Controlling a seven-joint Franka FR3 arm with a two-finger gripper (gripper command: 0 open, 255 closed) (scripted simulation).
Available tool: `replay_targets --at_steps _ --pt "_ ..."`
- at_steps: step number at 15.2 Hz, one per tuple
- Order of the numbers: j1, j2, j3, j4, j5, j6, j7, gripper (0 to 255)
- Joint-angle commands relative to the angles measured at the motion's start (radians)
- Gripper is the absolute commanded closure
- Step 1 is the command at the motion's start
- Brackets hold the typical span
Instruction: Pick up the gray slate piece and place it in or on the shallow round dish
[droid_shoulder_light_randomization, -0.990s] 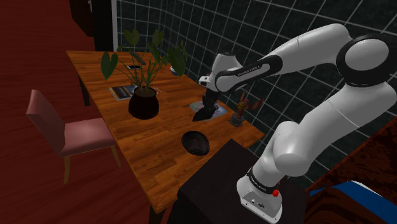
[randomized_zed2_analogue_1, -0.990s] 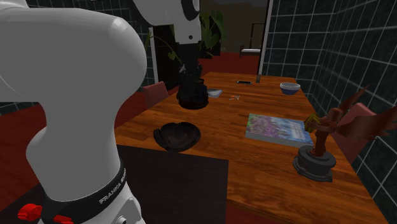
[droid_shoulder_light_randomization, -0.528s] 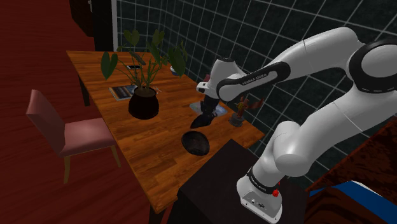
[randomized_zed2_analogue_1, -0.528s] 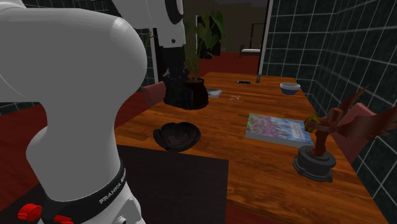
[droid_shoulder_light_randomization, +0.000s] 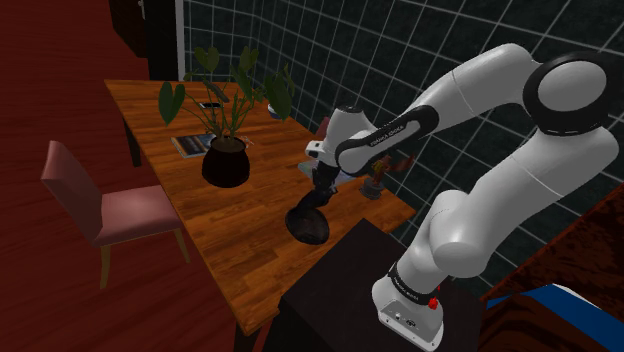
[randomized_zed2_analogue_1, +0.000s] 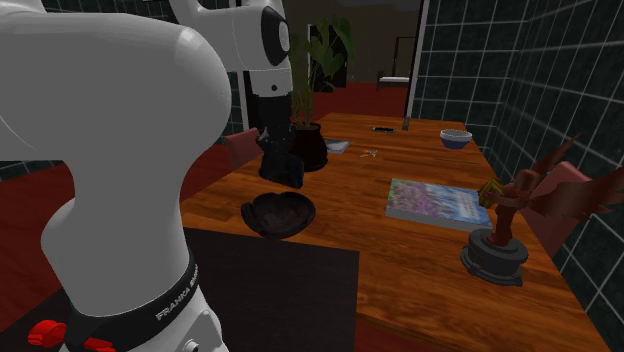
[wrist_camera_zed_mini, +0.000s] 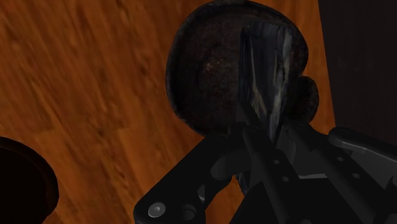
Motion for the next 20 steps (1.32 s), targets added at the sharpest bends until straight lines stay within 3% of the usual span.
replay_targets --at_steps 1,4,12,13,18,20 --pt "0.004 0.032 -0.003 -0.005 0.005 0.037 0.0 255" --pt "0.01 0.085 -0.01 -0.012 0.016 0.097 -0.006 255" --pt "0.01 0.085 -0.01 -0.012 0.016 0.097 -0.006 255" --pt "0.01 0.085 -0.01 -0.012 0.016 0.097 -0.006 0" --pt "0.01 0.085 -0.01 -0.012 0.016 0.097 -0.006 0" --pt "0.004 -0.001 0.003 -0.002 0.0 0.002 0.007 0"
